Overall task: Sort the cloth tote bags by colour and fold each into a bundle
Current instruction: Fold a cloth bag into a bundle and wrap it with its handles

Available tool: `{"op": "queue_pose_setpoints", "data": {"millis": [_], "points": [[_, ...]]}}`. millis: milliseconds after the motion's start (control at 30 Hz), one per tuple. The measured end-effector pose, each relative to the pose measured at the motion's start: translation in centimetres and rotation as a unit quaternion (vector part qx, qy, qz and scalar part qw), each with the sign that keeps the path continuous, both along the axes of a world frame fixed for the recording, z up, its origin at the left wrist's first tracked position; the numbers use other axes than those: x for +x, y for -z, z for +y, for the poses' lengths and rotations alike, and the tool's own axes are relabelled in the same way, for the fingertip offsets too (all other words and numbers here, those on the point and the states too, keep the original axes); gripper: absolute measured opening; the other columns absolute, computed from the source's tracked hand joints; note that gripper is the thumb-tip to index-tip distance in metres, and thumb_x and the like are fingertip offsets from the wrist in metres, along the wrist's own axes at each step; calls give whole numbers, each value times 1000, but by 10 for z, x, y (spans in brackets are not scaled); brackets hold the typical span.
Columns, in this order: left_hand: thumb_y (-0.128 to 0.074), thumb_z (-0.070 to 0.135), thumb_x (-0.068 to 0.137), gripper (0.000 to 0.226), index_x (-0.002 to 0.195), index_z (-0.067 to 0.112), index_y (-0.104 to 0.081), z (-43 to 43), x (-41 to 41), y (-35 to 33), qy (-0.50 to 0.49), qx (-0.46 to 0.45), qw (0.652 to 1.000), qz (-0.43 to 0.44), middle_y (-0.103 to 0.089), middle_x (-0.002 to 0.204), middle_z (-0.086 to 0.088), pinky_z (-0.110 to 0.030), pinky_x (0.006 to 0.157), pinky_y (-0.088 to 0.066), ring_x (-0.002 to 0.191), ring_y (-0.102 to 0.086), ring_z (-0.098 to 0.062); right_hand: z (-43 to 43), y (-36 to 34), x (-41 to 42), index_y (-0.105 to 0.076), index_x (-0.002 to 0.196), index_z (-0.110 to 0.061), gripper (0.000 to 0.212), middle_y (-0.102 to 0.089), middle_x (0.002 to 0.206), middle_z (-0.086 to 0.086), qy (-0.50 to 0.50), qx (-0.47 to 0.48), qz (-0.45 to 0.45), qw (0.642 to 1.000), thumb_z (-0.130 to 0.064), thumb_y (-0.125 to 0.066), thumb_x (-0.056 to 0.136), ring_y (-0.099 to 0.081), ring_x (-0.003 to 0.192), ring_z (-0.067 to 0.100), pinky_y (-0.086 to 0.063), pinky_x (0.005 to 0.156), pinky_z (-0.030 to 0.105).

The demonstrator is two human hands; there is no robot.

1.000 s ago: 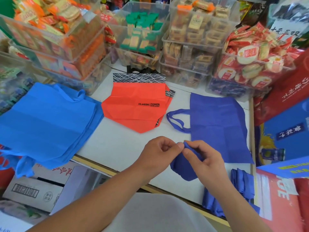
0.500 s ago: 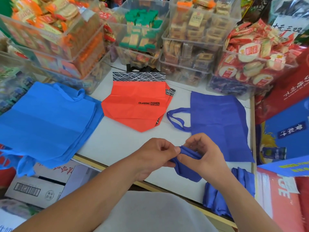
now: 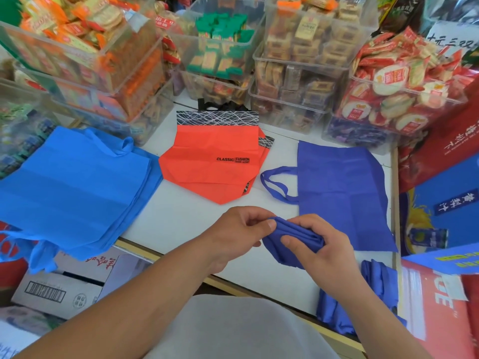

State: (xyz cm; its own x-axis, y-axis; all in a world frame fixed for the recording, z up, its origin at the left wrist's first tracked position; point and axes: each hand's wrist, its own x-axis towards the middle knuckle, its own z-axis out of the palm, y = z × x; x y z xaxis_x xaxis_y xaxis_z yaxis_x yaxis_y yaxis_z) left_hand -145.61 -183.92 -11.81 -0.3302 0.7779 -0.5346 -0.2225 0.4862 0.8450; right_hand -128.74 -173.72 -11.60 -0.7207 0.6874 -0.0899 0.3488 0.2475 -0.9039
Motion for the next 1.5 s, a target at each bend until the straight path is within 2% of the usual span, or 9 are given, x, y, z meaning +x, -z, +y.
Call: {"op": "queue_pose_setpoints", "data": {"millis": [233,533,767,900,1000,1167,1233,1367,1500], "points": [[-62,21,101,23,116,7,-72,1,-5,-5,11,29,993,-110,-74,115,-12,-39,103,-53,111,-69,-24,12,3,2,-69,107,-24,26,-64,101,-12,-73,112,24,991,-6,-73,90,-63,95,16,-46,77,13],[-61,10,100,12,104,3,-71,3,-5,-8,36,-33,985,-164,-73,96,-13,-31,85,-58,88,-69,-20,25,5,6,-68,110,-28,29,-62,104,-10,-162,91,7,983,-6,-71,92,-63,97,17,-49,79,16],[-62,17,96,8,91,15,-67,7,6,-3,65,-55,982,168,-68,81,1,-29,69,-56,71,-63,-12,19,10,-1,-66,101,-37,23,-61,95,-13,-159,114,-29,980,-18,-63,90,-61,92,12,-47,76,15],[-55,14,94,8,102,15,-58,6,16,-2,201,-19,864,461,-56,101,0,-38,76,-51,88,-56,-20,8,24,-1,-72,100,-29,29,-60,94,-8,-112,129,-42,984,-3,-66,89,-61,89,11,-46,76,15],[-55,5,90,18,106,13,-52,4,23,3,254,4,789,559,-48,105,-3,-37,72,-47,91,-50,-22,3,24,-7,-74,96,-26,29,-61,93,-8,-86,132,-62,986,1,-66,87,-60,88,8,-45,76,13],[-56,16,97,13,102,17,-68,4,9,8,144,-10,931,337,-64,92,3,-29,74,-51,82,-60,-13,3,24,-9,-71,98,-23,18,-56,91,-12,-86,161,-104,978,-8,-68,90,-57,84,5,-40,71,7],[-68,11,89,12,98,18,-69,6,7,9,125,-27,960,251,-67,86,4,-24,69,-52,74,-60,-9,3,24,-9,-71,101,-21,15,-51,90,-10,-98,193,-115,970,-10,-67,92,-55,81,8,-40,70,11],[-72,1,82,21,96,15,-69,4,4,13,63,-43,984,164,-69,84,0,-20,66,-54,71,-62,-6,2,21,-11,-72,103,-20,13,-52,91,-6,-120,205,-111,965,-13,-67,93,-55,79,11,-46,69,22],[-61,5,84,20,95,20,-68,1,13,19,55,-13,958,281,-68,83,6,-36,75,-60,76,-65,-14,1,21,-17,-73,98,-26,14,-59,89,-11,-83,185,-99,974,-21,-78,86,-59,81,10,-45,70,19]]}}
